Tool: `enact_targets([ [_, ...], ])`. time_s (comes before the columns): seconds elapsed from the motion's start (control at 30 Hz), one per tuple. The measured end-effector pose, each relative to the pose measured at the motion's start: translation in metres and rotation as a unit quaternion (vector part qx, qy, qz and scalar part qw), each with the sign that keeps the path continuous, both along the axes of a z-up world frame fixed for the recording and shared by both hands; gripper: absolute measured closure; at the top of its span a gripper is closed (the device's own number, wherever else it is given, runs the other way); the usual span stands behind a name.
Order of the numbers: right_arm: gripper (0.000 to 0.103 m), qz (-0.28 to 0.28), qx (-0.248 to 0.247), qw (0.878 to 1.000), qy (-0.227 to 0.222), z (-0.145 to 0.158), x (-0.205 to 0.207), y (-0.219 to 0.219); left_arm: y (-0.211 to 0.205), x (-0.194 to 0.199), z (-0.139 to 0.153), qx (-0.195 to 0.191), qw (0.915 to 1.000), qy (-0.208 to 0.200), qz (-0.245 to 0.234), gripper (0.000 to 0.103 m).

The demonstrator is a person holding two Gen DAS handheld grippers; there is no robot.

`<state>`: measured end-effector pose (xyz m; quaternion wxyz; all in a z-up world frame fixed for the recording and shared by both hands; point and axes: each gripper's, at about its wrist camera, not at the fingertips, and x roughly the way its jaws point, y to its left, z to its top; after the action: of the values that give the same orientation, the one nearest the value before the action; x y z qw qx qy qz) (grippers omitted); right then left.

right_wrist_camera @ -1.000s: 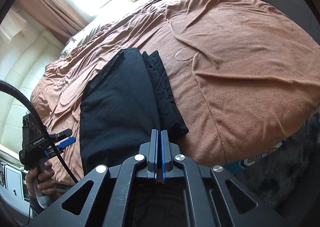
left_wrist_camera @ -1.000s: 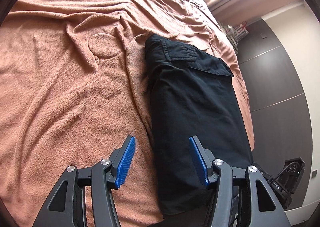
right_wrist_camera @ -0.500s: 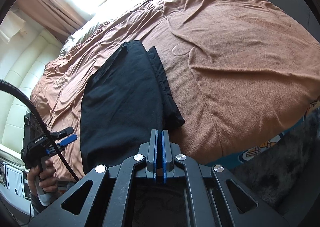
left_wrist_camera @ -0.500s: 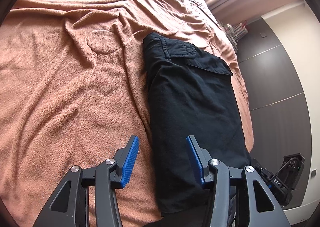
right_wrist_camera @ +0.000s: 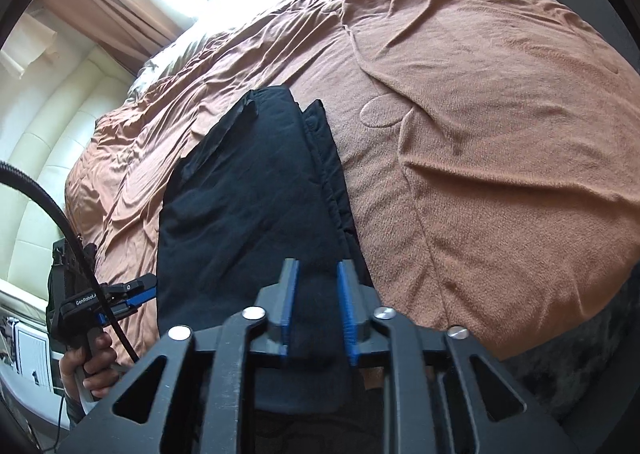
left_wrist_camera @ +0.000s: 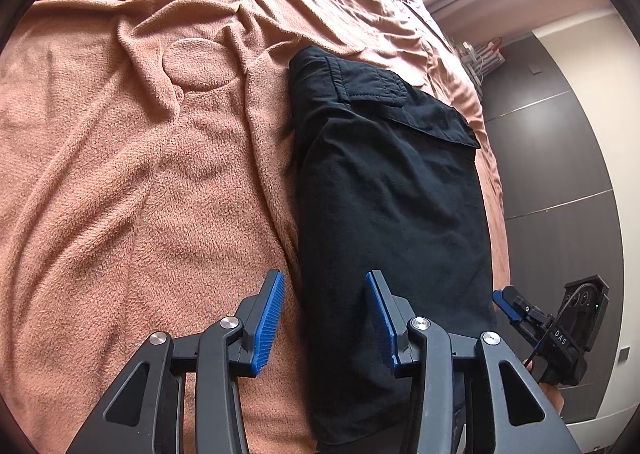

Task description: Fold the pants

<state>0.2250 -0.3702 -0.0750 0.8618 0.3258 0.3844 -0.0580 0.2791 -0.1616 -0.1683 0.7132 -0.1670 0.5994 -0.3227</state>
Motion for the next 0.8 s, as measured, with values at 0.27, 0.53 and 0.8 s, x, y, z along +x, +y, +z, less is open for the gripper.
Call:
enact_targets([
  [0.27,0.085,0.029,-0.043,0.999,0.015,-0.009,0.03,0.013,-0.008,0.002,-0.003,0.004,1.0,0.003,-0.004,0.065],
  [0.53,0.103,0.017,-0.065,0.998,0.011,-0.008,0.012,0.018,-0.004,0.007,-0.001,0.0,1.0,0.002,0.004,0.065],
  [0.8,0.103,0.019,-0.031,0.999,0.0,-0.01,0.001,0.008,-0.005,0.015,0.0,0.002,1.0,0.002,0.008,0.065],
])
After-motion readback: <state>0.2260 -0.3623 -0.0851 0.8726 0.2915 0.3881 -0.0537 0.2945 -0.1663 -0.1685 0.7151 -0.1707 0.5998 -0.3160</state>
